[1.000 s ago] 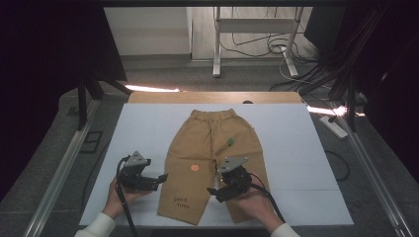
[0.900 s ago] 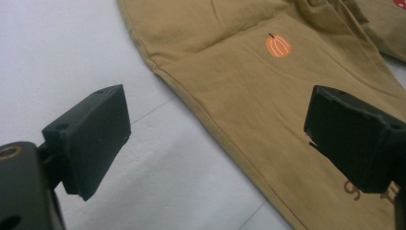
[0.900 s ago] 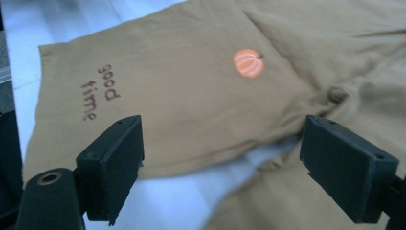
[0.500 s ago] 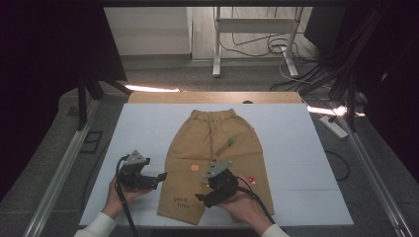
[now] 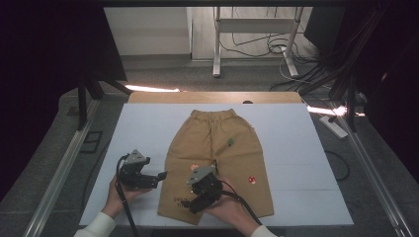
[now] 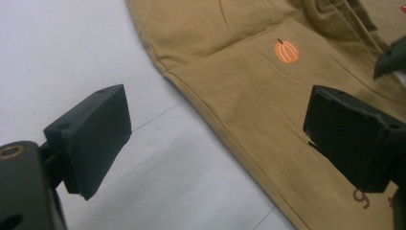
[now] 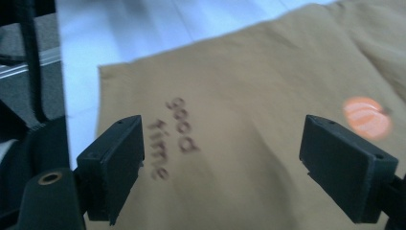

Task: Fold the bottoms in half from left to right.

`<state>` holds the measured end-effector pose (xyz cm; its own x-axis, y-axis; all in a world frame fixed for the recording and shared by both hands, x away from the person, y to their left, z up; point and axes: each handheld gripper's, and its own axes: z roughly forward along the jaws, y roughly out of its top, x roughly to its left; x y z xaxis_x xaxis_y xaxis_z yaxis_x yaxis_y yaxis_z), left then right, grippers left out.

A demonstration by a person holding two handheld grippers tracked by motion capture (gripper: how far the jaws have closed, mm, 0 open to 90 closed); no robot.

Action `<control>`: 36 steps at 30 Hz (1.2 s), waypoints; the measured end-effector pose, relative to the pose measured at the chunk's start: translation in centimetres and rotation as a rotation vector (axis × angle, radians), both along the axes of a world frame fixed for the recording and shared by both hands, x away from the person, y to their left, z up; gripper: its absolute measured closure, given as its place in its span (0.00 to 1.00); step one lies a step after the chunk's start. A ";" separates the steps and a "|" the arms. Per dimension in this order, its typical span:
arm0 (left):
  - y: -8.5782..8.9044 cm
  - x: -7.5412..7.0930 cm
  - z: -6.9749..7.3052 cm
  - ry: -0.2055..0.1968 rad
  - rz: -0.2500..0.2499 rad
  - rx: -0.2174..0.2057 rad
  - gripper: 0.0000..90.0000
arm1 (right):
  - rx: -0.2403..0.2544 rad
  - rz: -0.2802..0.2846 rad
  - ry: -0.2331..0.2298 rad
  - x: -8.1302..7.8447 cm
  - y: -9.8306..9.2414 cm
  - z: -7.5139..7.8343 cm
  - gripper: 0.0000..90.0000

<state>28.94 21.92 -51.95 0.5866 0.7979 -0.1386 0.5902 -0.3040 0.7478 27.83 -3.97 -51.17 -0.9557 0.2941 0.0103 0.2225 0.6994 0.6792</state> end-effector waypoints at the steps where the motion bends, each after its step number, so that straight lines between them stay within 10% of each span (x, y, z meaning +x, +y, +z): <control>1: 0.0 0.0 0.0 0.000 0.000 -0.001 0.10 | -0.003 0.009 0.000 -0.2 0.3 0.0 0.18; 28: 0.5 0.0 -0.1 -0.003 0.026 0.008 0.11 | -0.090 0.149 -0.018 -3.1 5.6 -2.3 0.27; 36: 0.6 0.0 -0.1 -0.001 0.028 0.009 0.11 | -0.084 0.121 -0.017 -2.2 4.5 -1.8 0.81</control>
